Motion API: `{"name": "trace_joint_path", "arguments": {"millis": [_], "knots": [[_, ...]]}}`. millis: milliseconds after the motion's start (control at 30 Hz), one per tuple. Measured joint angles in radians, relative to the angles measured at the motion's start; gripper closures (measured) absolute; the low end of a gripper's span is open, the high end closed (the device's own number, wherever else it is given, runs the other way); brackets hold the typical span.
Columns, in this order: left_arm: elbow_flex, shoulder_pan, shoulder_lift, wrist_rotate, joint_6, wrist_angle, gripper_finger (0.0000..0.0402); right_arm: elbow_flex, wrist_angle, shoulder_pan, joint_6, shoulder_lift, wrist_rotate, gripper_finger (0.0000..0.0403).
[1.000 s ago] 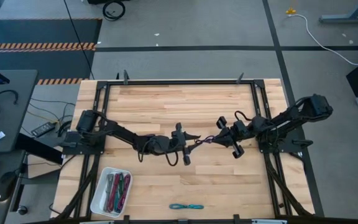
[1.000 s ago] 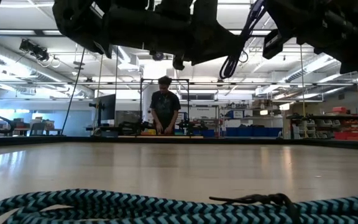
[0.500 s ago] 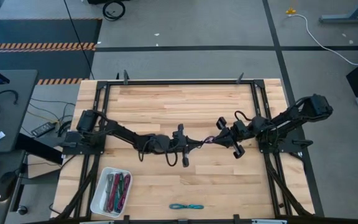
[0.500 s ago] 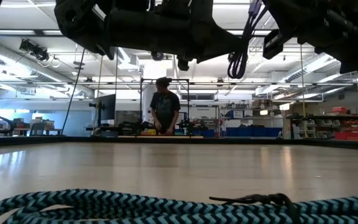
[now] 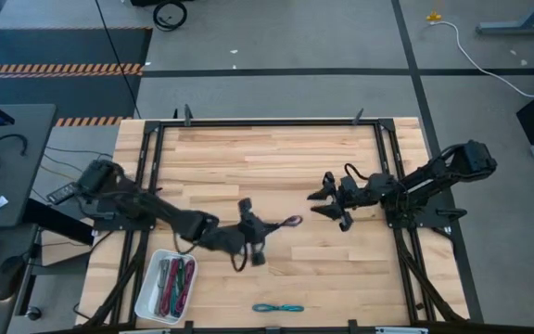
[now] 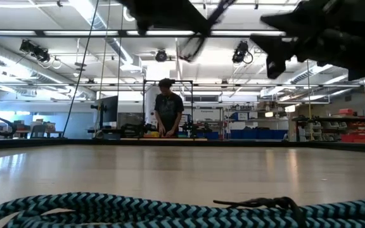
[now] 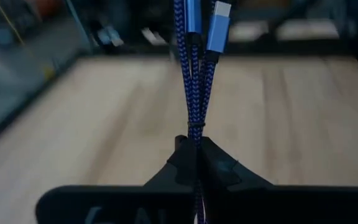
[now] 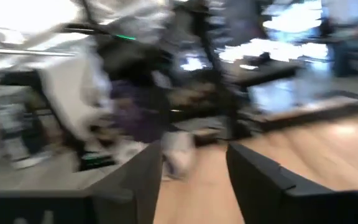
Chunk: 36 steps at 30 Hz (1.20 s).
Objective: Pick and place USB-C Cables
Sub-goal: Put the purple charger cable into the white bin
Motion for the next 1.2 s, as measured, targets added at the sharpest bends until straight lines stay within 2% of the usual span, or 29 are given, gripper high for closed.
{"name": "trace_joint_path", "arguments": {"millis": [100,200,300,367,467,567,733,833,967,1200], "knots": [[0.162,-0.057,-0.028,0.028,-0.248,-0.49,0.0395,0.0,-0.068,0.008,-0.011,0.0,0.1,0.0204],[0.362,-0.101,-0.02,0.175,-0.559,-1.002,0.0395,0.0,-0.112,0.013,-0.044,0.0,0.14,0.0201],[0.494,-0.158,-0.01,0.34,-0.857,-1.372,0.0395,0.0,-0.114,0.014,-0.069,0.0,0.144,0.0206],[0.534,-0.207,-0.012,0.432,-1.039,-1.508,0.0395,0.0,-0.112,0.014,-0.087,0.0,0.144,0.0209],[0.531,-0.302,-0.016,0.584,-1.296,-1.616,0.0395,0.0,-0.095,0.014,-0.112,0.0,0.145,0.0212],[0.514,-0.41,-0.018,0.698,-1.52,-1.636,0.0395,0.0,-0.096,0.014,-0.126,0.0,0.145,0.0213],[0.48,-0.577,-0.018,0.783,-1.888,-1.632,0.0395,0.0,-0.102,0.014,-0.127,0.0,0.142,0.0213],[0.452,-0.65,-0.018,0.799,-2.045,-1.622,0.0395,0.0,-0.103,0.014,-0.125,0.0,0.142,0.0213],[0.408,-0.693,-0.009,0.788,-2.156,-1.608,0.0393,0.0,-0.103,0.014,-0.115,0.0,0.142,0.0213],[0.321,-0.654,0.012,0.785,-2.177,-1.531,0.0392,0.0,-0.103,0.014,-0.108,0.0,0.142,0.0213]]}}
